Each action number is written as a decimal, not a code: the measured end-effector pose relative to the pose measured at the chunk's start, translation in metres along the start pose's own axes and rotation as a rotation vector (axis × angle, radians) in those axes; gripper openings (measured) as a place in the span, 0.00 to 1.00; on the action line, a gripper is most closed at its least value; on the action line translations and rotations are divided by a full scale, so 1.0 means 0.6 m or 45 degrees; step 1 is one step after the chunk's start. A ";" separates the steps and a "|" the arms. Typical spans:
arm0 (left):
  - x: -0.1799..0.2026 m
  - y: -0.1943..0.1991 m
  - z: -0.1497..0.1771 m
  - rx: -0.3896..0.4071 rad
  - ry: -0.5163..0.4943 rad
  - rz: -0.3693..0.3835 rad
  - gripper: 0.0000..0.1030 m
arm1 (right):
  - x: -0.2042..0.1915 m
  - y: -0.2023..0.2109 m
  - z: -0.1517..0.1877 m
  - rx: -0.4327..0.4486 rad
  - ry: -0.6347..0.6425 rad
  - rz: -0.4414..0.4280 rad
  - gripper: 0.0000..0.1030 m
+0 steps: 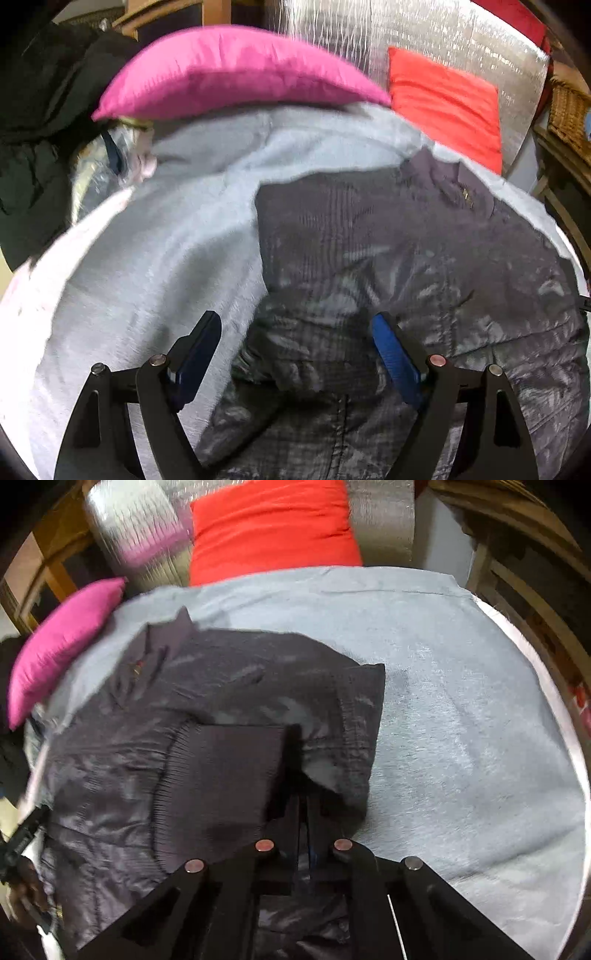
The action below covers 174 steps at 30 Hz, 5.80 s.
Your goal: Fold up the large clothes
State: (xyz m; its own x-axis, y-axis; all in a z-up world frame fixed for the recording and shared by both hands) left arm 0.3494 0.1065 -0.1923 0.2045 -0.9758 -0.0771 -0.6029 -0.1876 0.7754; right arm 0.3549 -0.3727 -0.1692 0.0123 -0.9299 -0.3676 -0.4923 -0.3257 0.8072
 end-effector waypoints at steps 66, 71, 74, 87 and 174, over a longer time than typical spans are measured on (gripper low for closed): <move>0.155 -0.050 -0.005 0.060 -0.235 -0.231 0.94 | -0.079 -0.063 0.030 0.029 0.263 0.260 0.79; 0.149 -0.046 -0.006 0.046 -0.225 -0.223 0.97 | -0.073 -0.046 0.033 0.025 0.233 0.241 0.82; 0.131 -0.018 -0.011 0.043 -0.168 -0.161 0.97 | -0.087 -0.008 0.019 0.106 0.150 0.131 0.82; 0.176 0.038 0.000 0.124 -0.125 -0.128 0.97 | -0.126 0.063 0.115 0.220 0.227 0.136 0.82; -0.086 0.089 0.089 0.097 0.084 -0.069 1.00 | 0.090 0.213 0.189 0.421 -0.170 -0.065 0.97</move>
State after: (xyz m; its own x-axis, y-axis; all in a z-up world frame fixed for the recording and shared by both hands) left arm 0.2657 0.1409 -0.1805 0.2869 -0.9551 -0.0744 -0.6457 -0.2502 0.7214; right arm 0.1939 -0.4451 -0.1383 -0.0592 -0.8762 -0.4783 -0.7492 -0.2776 0.6013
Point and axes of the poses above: each gripper's, at about its wrist camera, not at the fingertips, and y roughly against the way its jaws point, x to its right, z to its underside, the point moved 9 cm from there along -y, roughly the way its jaws point, and after that the axes turned 12 degrees about -z, right-handed, at the moved point
